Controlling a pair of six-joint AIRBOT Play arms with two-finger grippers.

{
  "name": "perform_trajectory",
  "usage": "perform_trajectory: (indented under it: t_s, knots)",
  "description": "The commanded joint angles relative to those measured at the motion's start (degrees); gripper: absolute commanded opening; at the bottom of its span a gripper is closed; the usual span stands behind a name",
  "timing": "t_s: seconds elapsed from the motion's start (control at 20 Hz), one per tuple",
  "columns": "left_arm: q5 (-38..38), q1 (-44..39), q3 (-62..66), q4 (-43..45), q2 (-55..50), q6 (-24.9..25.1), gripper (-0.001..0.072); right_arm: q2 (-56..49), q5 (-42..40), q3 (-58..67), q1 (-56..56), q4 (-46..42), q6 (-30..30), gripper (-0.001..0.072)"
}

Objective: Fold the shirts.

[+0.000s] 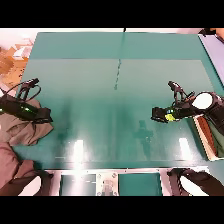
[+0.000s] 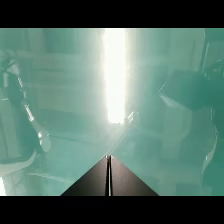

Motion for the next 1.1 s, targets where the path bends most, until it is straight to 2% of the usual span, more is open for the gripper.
perform_trajectory:
  t_s: [0.0,0.8,1.0,1.05]
  knots:
    - [0.00,0.00,-0.02,0.00,0.04,0.00,0.0028,0.07,-0.02,-0.04,0.00,0.02,0.00,0.0015]
    - [0.11,0.00,-0.02,-1.38,0.04,-0.09,0.0028,0.04,-0.59,-0.04,0.04,0.04,0.66,0.0016]
    - [10.91,0.00,-0.02,-3.91,0.04,0.04,0.0029,0.04,-1.07,-0.04,0.04,0.04,0.66,0.0016]
    - [12.76,0.02,0.22,-3.17,0.04,0.07,0.0120,0.04,-1.03,-0.04,0.04,0.04,0.66,0.0016]
